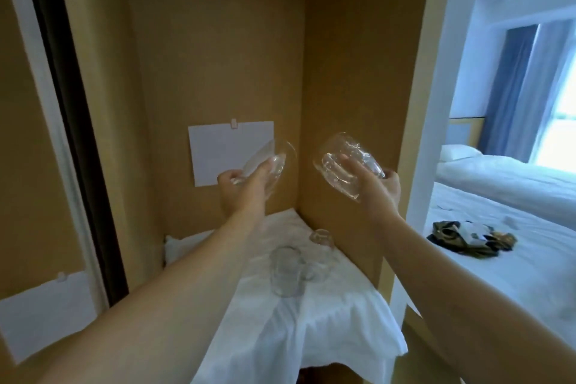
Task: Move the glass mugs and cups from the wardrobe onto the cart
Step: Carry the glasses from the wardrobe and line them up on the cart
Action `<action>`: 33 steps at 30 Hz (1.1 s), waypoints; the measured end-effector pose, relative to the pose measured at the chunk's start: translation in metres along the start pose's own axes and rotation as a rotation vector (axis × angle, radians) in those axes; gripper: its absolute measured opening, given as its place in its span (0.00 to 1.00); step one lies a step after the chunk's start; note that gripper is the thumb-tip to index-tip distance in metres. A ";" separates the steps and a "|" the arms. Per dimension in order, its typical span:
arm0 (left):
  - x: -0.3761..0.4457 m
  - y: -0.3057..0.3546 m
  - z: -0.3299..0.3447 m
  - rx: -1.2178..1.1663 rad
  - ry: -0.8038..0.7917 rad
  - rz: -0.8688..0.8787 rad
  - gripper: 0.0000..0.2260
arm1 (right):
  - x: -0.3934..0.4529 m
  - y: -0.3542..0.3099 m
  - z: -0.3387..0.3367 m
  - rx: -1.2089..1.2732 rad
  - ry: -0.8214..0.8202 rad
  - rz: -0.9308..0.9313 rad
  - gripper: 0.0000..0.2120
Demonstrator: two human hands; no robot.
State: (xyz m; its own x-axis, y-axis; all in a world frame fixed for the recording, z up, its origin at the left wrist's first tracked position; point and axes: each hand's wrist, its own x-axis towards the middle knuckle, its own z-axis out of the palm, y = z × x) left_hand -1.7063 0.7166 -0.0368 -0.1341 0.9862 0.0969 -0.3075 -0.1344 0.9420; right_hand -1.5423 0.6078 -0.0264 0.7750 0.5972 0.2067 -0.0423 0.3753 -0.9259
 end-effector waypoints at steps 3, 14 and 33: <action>-0.018 -0.001 0.018 -0.028 -0.110 -0.059 0.27 | 0.005 -0.008 -0.028 0.193 -0.046 0.149 0.33; -0.083 -0.017 0.116 0.104 -0.452 -0.047 0.36 | 0.032 -0.021 -0.151 0.431 -0.223 0.218 0.32; -0.249 -0.138 0.362 0.138 -0.972 -0.325 0.14 | 0.115 -0.019 -0.440 0.377 0.048 0.195 0.20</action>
State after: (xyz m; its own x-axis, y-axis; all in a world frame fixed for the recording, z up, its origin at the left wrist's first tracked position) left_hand -1.2892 0.5242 -0.0747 0.7740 0.6331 -0.0086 -0.0740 0.1040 0.9918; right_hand -1.1743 0.3573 -0.1237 0.7578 0.6523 0.0156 -0.4117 0.4966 -0.7641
